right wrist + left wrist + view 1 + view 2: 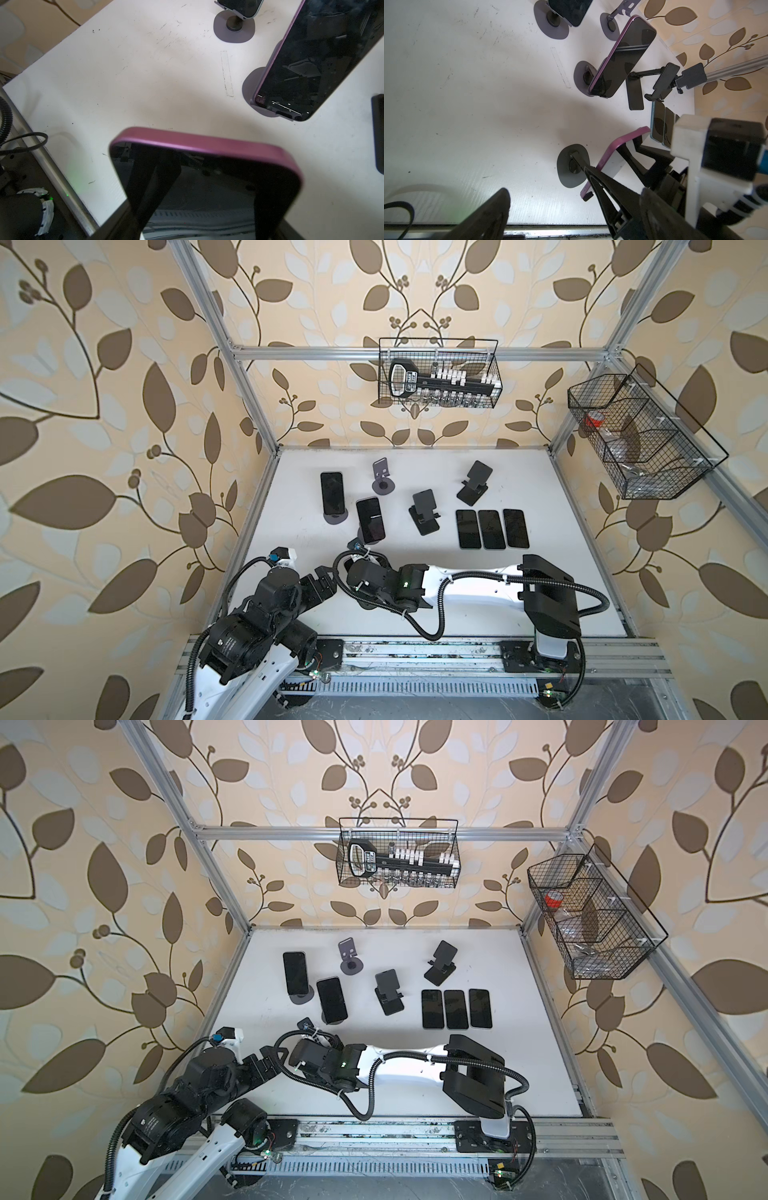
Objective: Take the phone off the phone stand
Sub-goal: 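Lift the purple-edged phone up off its round stand with the right gripper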
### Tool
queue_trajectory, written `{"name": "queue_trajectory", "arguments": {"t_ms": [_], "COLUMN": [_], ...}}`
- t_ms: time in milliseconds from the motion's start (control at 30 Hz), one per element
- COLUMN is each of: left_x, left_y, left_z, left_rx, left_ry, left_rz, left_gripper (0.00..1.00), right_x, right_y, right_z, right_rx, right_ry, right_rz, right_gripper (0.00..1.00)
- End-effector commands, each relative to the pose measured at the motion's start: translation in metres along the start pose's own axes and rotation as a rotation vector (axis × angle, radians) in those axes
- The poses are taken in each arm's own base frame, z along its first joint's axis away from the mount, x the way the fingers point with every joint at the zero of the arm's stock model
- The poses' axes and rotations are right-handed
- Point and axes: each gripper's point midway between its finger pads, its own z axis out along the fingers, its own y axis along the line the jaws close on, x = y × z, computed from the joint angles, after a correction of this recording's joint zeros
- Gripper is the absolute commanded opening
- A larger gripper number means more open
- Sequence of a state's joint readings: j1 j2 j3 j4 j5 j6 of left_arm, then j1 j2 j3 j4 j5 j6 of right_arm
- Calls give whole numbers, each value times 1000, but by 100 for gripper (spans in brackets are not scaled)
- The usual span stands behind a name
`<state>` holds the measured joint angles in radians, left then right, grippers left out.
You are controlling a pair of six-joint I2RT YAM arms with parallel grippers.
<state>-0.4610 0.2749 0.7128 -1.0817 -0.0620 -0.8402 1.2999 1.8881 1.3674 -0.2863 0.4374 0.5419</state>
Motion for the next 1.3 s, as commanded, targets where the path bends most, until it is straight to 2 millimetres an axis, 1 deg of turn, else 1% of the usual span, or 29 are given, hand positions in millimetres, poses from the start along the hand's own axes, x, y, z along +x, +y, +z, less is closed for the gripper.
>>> {"name": "queue_trajectory", "arguments": {"t_ms": [0,400,700,933,1267], "left_x": [-2,0,0,0,1], "left_y": [6,5,5,5,5], "left_z": [3,5,6,7,9], "left_rx": [-38,-45,-50,-53,-61], "left_ry": [-13,7,11,16,28], "left_rz": [-10,-3,-1,1,5], "left_gripper": [97,98,98,98,98], "right_x": [-20,-25,-25,-32,-31], "right_y": [0,-1,-2,-1,-2], "right_z": [-13,-22,-26,-33,-36], "right_rx": [-19,-42,-53,-80,-86], "right_ry": [-64,-100,-114,-148,-148], "right_rz": [26,40,43,49,51], "right_gripper": [69,68,68,68,67]}}
